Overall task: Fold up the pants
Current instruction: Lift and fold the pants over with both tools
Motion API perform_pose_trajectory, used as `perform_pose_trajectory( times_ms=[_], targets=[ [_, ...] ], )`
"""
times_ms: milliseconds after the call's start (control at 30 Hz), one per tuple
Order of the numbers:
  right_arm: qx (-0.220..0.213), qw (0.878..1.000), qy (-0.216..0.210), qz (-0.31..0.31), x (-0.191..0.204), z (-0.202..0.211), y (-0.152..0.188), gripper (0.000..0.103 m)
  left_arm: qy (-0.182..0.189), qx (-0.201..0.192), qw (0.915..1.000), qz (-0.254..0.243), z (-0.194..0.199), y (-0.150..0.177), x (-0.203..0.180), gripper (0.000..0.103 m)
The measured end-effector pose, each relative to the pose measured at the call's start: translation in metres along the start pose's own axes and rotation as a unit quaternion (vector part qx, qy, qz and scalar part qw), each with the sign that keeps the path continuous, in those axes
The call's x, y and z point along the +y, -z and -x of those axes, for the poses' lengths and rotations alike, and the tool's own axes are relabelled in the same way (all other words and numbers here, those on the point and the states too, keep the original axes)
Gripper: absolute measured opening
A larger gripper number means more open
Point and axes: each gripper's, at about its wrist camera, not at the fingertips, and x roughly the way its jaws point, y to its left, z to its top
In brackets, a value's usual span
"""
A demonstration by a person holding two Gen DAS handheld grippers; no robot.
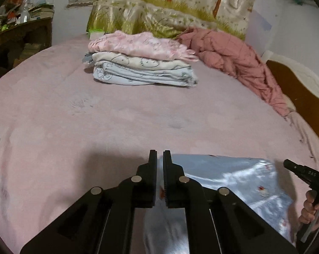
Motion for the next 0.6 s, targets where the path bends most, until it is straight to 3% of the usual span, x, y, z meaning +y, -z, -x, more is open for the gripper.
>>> perform_pose_trajectory(
  times_ms=[133, 267, 467, 600],
  targets=[
    [0.001, 0.998, -0.054, 0.021, 0.03, 0.027, 0.016, 0.002, 0.038, 0.014, 0.9991, -0.011, 0.02, 0.016, -0.023, 0.003],
    [0.038, 0.994, -0.096, 0.047, 0.061, 0.026, 0.044, 0.002, 0.057, 0.058, 0.9966, -0.014, 0.018, 0.038, -0.046, 0.003],
    [0.091, 0.989, -0.061, 0.099, 0.093, 0.006, 0.079, 0.002, 0.017, 0.104, 0.9938, 0.036, 0.0, 0.07, -0.034, 0.003],
    [0.115, 0.99, -0.074, 0.019, 0.054, 0.001, 0.08, 0.002, 0.013, 0.084, 0.9921, 0.092, 0.015, 0.079, -0.009, 0.002]
  ],
)
